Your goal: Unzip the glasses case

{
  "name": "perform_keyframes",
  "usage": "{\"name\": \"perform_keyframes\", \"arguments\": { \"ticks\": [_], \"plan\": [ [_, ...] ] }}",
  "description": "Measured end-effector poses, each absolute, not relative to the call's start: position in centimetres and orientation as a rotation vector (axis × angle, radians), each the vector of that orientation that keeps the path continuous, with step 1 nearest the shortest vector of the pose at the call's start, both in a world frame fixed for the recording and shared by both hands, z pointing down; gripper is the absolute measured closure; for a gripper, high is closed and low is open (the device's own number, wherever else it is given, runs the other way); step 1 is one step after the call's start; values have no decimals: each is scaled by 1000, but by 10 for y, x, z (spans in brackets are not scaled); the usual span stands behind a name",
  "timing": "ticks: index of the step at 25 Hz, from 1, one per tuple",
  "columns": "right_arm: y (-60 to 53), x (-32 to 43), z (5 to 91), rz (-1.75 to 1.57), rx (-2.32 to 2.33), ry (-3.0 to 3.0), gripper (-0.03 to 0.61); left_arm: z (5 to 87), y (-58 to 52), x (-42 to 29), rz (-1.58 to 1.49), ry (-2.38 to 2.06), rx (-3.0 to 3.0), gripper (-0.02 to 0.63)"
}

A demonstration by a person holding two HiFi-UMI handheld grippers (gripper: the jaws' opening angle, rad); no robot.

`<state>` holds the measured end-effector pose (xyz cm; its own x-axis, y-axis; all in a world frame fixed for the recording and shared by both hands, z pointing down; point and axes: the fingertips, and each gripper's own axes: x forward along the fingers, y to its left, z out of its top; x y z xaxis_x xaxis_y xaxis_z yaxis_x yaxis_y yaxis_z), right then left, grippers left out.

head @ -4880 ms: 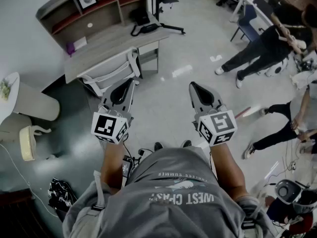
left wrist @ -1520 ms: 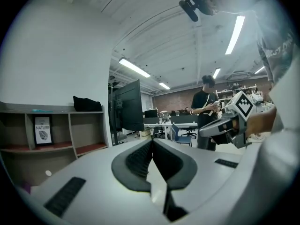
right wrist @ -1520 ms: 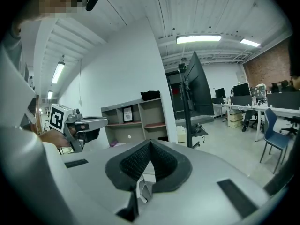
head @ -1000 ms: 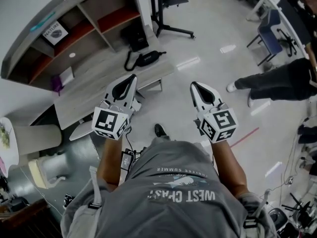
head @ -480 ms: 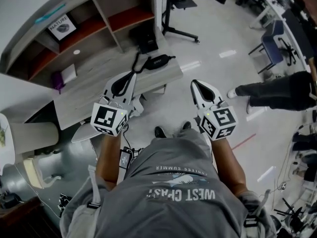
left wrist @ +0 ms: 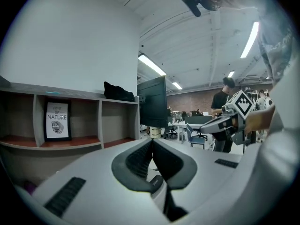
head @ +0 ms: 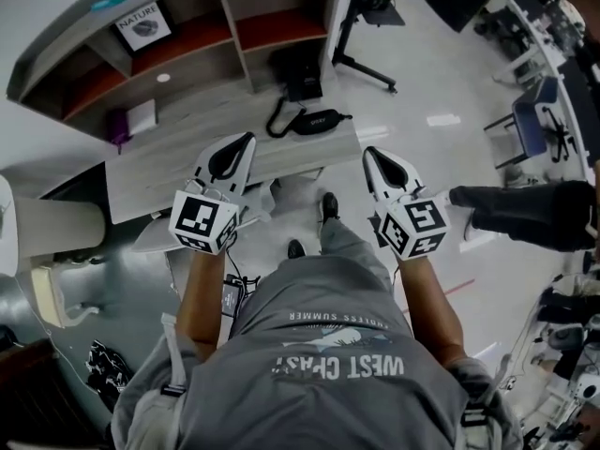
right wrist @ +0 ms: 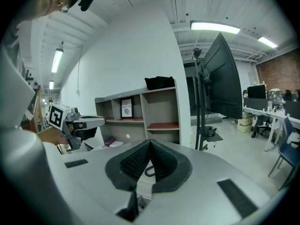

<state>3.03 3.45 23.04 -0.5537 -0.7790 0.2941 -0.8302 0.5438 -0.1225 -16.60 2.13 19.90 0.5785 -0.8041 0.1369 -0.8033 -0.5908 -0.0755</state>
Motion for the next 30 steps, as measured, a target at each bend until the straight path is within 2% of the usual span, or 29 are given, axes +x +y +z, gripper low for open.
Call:
{"name": "perform_keyframes", "arguments": {
  "ticks": [18, 30],
  "plan": [
    [-77, 20, 280, 381, 1061, -2630, 566, 242, -49, -167, -452, 1571, -2770, 614],
    [-132, 19, 346, 280, 824, -2591, 555, 334, -92, -139, -741, 1482, -2902, 614]
  ]
}}
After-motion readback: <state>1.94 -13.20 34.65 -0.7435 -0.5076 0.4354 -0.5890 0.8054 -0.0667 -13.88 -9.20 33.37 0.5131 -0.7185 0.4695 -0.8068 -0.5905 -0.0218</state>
